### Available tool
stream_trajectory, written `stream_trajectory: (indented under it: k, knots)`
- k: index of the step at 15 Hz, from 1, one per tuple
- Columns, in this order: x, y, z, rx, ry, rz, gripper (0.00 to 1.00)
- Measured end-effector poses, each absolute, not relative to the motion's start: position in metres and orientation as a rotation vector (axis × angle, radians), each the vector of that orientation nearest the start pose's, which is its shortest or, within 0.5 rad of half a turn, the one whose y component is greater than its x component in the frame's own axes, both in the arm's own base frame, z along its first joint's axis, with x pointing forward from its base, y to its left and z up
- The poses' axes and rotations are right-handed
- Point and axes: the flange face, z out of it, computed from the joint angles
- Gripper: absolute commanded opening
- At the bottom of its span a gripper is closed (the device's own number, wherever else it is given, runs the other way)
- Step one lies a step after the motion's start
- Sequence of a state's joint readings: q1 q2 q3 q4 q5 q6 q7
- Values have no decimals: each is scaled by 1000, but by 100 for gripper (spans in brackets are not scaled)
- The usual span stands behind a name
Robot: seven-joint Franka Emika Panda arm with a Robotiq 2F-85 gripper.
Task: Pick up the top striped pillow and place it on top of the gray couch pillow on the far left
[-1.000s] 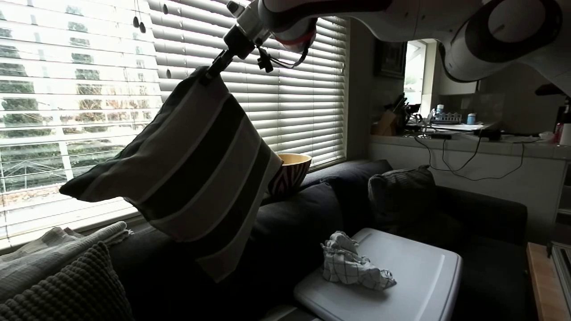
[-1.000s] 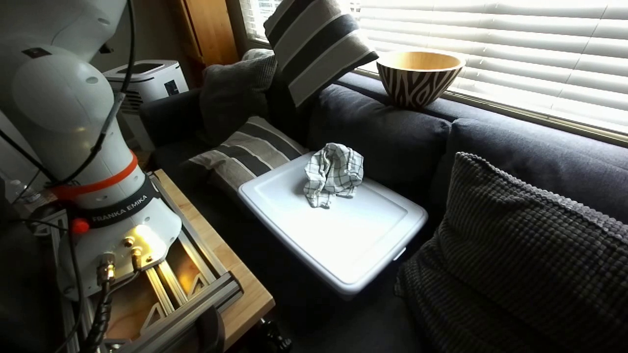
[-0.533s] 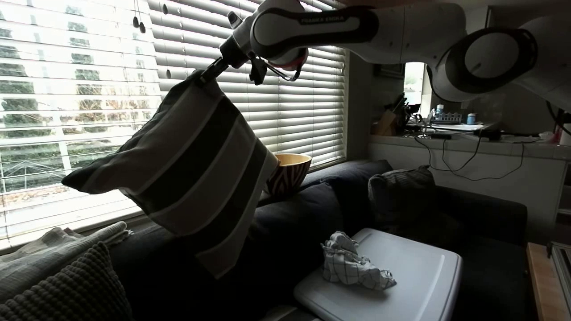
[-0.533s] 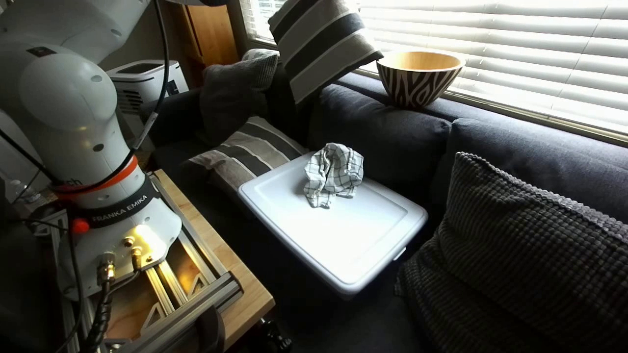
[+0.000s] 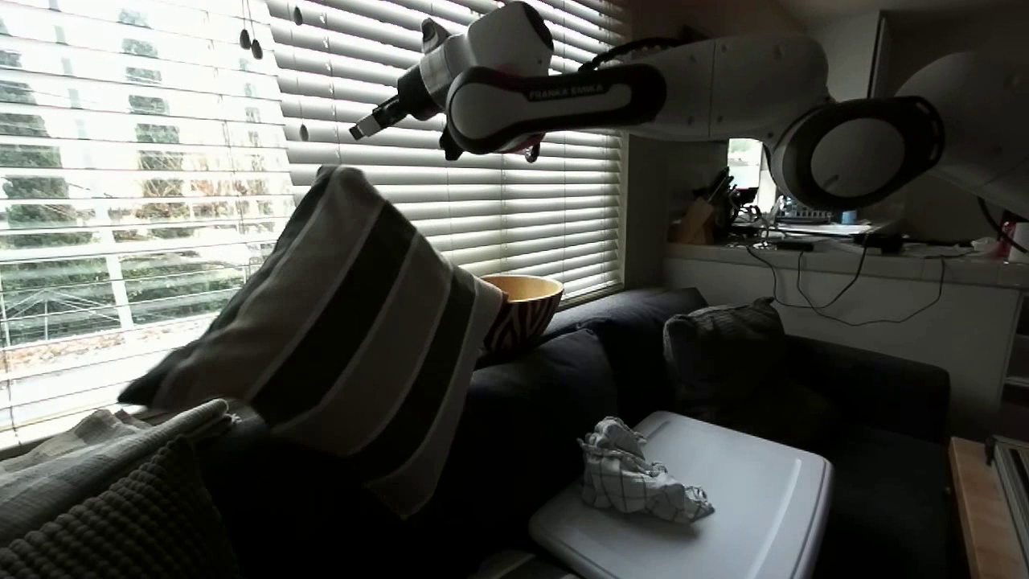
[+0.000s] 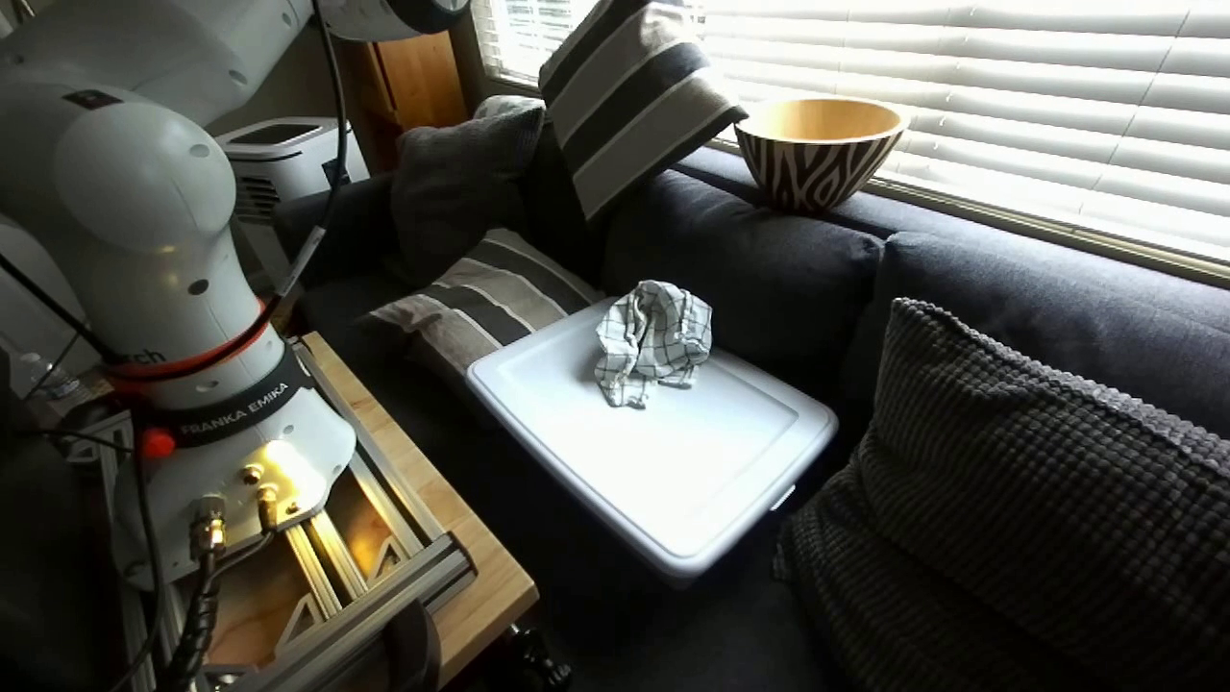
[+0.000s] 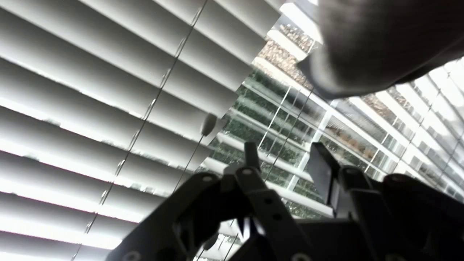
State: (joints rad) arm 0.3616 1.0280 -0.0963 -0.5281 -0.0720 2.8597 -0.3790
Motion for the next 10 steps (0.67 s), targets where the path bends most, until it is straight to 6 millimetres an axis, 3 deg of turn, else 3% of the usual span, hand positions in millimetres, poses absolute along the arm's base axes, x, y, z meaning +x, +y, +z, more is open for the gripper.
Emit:
stream_trajectory:
  k: [3,5,7,10]
  knots:
    - [766,268,595,-2348,-981,-2228,95]
    - [764,264,603,-2346,-959,-2304,100]
    - [766,265,602,-2403,-980,-2275,100]
    - [767,278,596,-2615,-1074,-2055,100]
